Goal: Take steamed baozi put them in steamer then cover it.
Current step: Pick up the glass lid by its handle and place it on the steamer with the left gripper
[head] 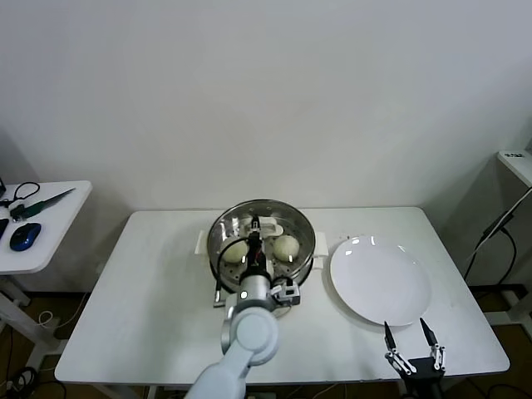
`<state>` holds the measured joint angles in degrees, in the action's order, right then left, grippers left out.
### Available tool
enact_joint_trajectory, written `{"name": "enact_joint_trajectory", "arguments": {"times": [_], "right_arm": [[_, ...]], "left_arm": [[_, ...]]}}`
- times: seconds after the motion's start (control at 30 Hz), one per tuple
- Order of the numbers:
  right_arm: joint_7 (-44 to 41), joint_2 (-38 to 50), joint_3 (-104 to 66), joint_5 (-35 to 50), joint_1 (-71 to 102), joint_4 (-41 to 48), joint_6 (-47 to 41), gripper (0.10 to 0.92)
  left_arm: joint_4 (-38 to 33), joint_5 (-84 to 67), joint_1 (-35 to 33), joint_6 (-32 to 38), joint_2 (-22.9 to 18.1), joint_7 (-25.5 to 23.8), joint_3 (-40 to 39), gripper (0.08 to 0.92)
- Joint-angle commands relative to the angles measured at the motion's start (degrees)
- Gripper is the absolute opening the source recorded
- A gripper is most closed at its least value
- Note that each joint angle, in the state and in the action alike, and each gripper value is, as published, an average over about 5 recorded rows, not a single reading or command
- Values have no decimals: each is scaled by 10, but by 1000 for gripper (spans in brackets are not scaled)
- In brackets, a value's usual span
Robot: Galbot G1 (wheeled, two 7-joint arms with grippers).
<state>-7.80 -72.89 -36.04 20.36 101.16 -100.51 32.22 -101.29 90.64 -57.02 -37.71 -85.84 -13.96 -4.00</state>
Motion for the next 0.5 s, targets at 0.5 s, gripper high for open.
{"name": "enact_joint_trajectory", "arguments": {"times": [0.5], "right_arm": [[-1, -3, 3, -6, 1, -7, 2, 823]], "left_arm": [[12, -1, -1, 7, 1, 14, -3, 143]]}}
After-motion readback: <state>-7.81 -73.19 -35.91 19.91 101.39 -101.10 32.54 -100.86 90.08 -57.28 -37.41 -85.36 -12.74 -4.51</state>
